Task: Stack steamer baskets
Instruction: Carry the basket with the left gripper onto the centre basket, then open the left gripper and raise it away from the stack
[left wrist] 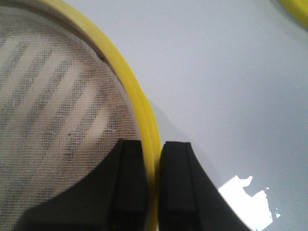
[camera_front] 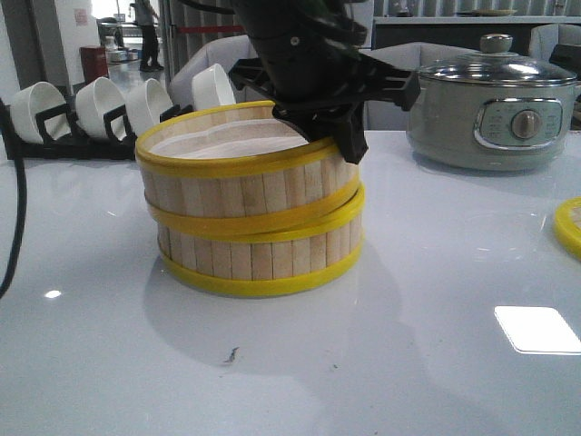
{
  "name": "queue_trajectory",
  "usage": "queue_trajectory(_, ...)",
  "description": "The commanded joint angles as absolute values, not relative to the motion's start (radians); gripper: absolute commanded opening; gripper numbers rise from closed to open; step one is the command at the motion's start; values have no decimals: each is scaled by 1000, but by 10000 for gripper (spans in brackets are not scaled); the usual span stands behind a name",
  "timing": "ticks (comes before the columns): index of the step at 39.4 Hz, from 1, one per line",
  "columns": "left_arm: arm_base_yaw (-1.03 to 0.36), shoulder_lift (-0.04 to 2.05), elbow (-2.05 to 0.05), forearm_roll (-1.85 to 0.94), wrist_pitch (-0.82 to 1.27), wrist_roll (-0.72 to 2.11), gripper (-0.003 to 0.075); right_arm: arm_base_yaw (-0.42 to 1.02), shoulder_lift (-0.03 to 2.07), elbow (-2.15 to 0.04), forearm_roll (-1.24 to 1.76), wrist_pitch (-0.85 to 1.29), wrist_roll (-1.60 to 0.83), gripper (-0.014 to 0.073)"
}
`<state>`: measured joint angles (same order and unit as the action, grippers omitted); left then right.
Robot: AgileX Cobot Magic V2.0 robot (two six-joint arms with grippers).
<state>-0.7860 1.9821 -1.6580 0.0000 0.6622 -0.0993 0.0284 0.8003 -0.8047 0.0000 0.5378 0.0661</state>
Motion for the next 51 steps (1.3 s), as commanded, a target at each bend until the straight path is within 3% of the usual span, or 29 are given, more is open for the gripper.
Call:
queue_trajectory(1, -808, 1922, -1696, -15, 552, -98, 86, 29, 797, -840, -8, 461, 59, 393)
queue_trajectory(28, -815, 1946, -1698, -15, 565, -98, 97, 29, 797, -839, -8, 481, 59, 393)
queue_trajectory(33, -815, 1946, -1699, 0, 568, -98, 178, 29, 797, -839, -8, 481, 59, 393)
queue_trajectory(41, -815, 1944, -1749, 35, 606, -98, 397, 29, 797, -839, -8, 481, 59, 393)
queue_trajectory(51, -815, 1938, -1870, 80, 674, -98, 414, 29, 797, -839, -8, 481, 59, 393)
